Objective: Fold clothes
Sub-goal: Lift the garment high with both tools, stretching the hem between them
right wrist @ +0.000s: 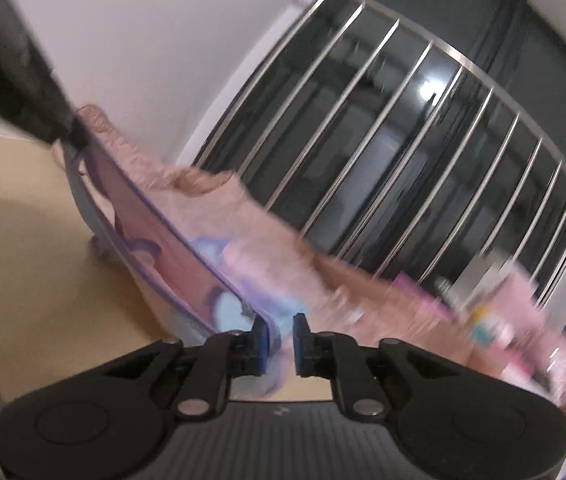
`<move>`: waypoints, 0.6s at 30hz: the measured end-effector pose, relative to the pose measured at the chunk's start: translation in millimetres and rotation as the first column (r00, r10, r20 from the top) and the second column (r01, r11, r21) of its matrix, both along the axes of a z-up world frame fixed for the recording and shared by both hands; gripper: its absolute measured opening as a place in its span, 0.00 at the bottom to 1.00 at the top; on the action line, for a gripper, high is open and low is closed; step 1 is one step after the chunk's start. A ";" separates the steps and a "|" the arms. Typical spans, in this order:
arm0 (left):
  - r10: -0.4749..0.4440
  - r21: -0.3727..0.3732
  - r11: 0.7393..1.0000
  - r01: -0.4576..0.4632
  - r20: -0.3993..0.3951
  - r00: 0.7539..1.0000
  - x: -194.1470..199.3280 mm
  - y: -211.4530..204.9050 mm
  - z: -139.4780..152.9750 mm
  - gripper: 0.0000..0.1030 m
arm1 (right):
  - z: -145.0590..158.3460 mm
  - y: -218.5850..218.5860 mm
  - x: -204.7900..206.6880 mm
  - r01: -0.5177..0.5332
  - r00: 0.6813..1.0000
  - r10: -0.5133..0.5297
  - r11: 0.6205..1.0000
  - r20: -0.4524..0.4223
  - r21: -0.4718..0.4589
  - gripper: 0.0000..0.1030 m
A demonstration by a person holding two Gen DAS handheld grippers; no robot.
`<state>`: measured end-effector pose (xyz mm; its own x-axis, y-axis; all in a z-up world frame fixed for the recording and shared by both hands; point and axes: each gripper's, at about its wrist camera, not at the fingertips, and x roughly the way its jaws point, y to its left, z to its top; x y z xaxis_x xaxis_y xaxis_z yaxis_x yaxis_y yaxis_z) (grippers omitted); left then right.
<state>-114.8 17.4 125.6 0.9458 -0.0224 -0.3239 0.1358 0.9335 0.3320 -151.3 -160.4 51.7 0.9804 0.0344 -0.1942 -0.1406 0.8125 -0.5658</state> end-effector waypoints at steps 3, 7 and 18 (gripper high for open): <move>-0.023 0.016 1.000 0.022 0.080 0.997 -9.5 -6.4 30.0 0.04 | 26.1 -5.4 -5.8 0.004 0.995 -0.003 1.000 0.098 -0.006 0.25; -0.060 0.026 0.998 0.057 0.153 0.986 -22.4 -16.0 62.0 0.04 | 58.5 -17.0 -7.4 -0.033 0.993 0.030 0.999 0.113 0.030 0.02; -0.054 0.085 0.996 0.038 0.190 0.980 32.7 -30.5 157.6 0.06 | 205.9 -50.6 47.1 -0.150 0.988 0.146 0.980 0.043 0.127 0.02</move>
